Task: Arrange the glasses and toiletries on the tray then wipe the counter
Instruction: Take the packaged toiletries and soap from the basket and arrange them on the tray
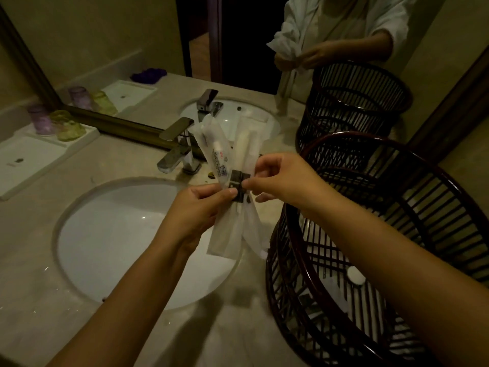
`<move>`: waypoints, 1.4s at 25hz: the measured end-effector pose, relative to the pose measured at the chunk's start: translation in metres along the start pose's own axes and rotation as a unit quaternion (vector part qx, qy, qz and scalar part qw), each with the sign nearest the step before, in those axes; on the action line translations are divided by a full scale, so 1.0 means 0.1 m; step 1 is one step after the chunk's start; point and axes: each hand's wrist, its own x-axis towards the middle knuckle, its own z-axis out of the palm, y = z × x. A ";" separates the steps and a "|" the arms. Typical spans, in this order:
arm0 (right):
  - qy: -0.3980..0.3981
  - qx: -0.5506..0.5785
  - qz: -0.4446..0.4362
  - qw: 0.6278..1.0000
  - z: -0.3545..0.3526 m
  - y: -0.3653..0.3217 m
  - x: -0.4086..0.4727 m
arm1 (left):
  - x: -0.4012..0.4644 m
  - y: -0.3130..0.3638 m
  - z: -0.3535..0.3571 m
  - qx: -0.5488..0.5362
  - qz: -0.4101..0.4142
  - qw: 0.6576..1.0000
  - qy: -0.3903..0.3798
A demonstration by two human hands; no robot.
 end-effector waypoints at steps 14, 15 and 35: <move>-0.167 -0.476 0.284 0.815 -1.30 2.10 -0.13 | 0.38 -0.77 -0.22 -0.001 -0.096 0.995 0.018; -0.179 -0.495 0.282 0.802 -1.24 2.20 -0.16 | 0.40 -0.80 -0.22 0.000 -0.095 0.995 0.018; -0.184 -0.321 0.238 0.898 -1.07 2.12 -0.14 | 0.41 -0.93 -0.24 -0.014 -0.109 0.994 0.028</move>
